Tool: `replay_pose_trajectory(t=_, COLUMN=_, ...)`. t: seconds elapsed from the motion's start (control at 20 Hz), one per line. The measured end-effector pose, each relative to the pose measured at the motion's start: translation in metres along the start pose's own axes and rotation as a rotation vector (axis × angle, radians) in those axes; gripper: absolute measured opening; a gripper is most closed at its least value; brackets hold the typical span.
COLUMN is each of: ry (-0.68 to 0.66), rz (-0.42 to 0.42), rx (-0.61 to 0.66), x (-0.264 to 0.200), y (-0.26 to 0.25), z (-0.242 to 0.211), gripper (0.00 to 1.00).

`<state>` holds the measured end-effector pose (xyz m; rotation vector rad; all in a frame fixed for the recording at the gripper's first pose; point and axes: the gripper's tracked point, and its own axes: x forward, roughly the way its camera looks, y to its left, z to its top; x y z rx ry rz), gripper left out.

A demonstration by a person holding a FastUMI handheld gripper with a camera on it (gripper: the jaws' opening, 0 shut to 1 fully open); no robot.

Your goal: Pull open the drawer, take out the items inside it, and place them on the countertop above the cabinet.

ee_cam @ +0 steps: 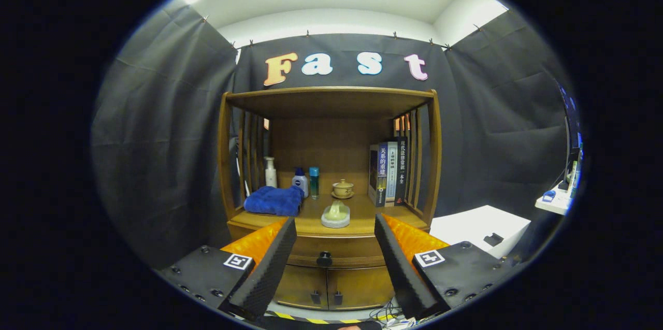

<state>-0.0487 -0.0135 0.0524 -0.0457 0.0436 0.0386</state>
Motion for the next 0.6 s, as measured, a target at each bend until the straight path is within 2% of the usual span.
replay_pose_trajectory(t=0.3, ry=-0.008, rz=0.020, rx=-0.031, x=-0.0118, y=0.0059, z=-0.0019, gripper=0.98)
replay_pose_trajectory(t=0.6, ry=-0.009, rz=0.002, rx=-0.030, x=-0.0111, y=0.0051, z=-0.0027, gripper=0.98)
